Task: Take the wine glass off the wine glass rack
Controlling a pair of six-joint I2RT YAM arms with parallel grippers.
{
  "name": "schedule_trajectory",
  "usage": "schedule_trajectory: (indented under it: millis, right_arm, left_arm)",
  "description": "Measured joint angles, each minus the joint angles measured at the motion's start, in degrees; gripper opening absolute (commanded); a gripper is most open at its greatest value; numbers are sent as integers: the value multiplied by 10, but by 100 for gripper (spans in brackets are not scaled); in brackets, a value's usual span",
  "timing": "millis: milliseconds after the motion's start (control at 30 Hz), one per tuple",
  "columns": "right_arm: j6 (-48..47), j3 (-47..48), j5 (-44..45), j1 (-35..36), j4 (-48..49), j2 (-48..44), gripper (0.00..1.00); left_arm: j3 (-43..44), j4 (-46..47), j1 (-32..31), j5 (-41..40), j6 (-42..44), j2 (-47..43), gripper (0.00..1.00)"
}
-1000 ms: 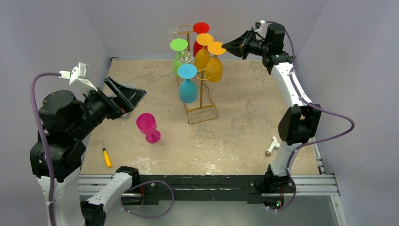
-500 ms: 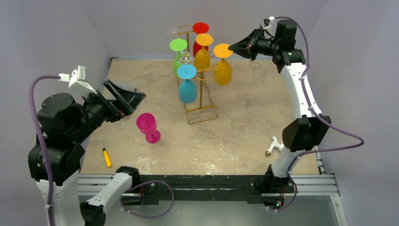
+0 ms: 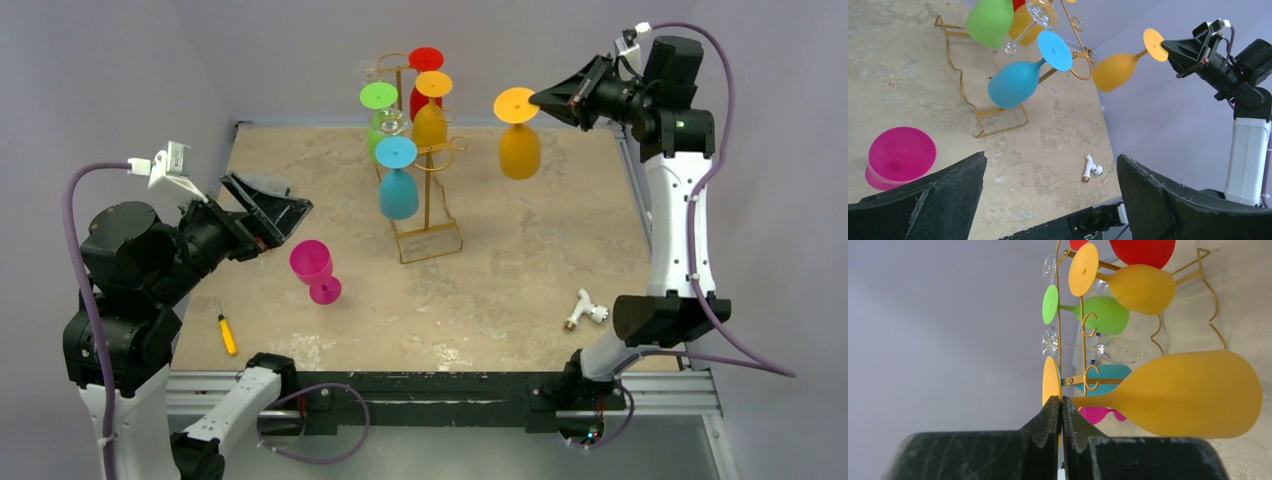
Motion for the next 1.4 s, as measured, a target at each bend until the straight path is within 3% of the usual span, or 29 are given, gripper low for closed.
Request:
schedule_trajectory:
  millis: [300, 500, 767, 1233, 1400]
  right_arm:
    - [-4, 8, -2, -16, -31, -36, 0]
    - [36, 8, -20, -16, 2, -63, 0]
    - [116, -37, -53, -16, 113, -117, 0]
    - [258, -79, -78, -16, 263, -122, 0]
    - [363, -128, -77, -16, 399, -127, 0]
  left_arm:
    - [-15, 24, 0, 27, -6, 0, 100]
    - [-15, 33, 0, 34, -5, 0, 100]
    - [-15, 56, 0, 50, -14, 0, 100]
    - [-19, 103, 0, 72, -31, 17, 99]
    - [-38, 134, 0, 90, -49, 18, 98]
